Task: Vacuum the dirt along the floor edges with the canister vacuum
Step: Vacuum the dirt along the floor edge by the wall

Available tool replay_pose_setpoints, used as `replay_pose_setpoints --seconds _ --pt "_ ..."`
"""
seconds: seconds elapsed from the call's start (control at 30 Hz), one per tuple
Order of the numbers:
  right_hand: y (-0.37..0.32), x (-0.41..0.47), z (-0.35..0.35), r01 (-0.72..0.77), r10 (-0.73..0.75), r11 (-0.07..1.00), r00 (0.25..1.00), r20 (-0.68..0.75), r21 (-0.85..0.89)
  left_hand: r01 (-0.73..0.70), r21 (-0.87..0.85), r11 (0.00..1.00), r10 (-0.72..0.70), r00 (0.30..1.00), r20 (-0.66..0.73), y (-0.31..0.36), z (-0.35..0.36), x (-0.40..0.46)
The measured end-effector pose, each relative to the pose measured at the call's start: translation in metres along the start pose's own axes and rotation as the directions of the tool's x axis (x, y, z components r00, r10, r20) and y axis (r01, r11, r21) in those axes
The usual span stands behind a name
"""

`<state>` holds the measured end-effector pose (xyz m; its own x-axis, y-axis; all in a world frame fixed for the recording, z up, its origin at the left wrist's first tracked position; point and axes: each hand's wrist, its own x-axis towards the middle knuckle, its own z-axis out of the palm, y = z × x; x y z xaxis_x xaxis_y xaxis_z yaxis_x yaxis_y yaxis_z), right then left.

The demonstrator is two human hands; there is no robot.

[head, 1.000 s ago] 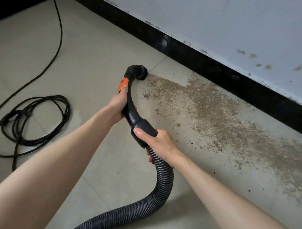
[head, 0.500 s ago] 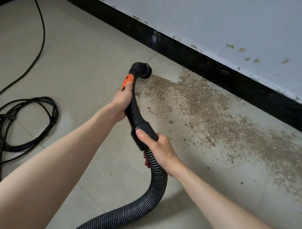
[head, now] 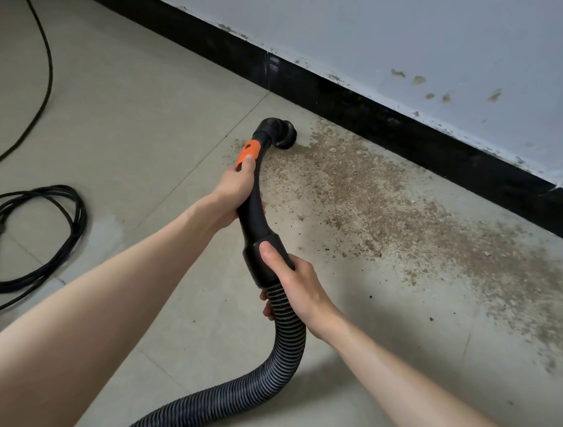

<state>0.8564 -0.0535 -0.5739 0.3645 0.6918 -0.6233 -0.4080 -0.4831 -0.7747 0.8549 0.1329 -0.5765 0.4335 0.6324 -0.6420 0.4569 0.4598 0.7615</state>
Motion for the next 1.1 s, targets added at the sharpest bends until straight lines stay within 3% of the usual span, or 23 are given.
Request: replay_pose_setpoints --seconds 0.27,0.57,1.1 --pt "0.003 -0.009 -0.005 0.005 -0.009 0.998 0.998 0.058 0.061 0.042 0.007 0.999 -0.043 0.996 0.081 -0.002 0.010 -0.005" --pt "0.001 -0.009 0.001 0.055 -0.055 0.998 0.998 -0.019 0.029 0.043 0.022 0.999 -0.045 0.995 0.094 0.002 0.011 -0.011" --pt "-0.028 0.010 0.063 0.077 -0.060 0.993 0.980 0.189 -0.088 -0.013 -0.069 0.998 -0.001 0.980 -0.198 0.014 -0.089 -0.026"
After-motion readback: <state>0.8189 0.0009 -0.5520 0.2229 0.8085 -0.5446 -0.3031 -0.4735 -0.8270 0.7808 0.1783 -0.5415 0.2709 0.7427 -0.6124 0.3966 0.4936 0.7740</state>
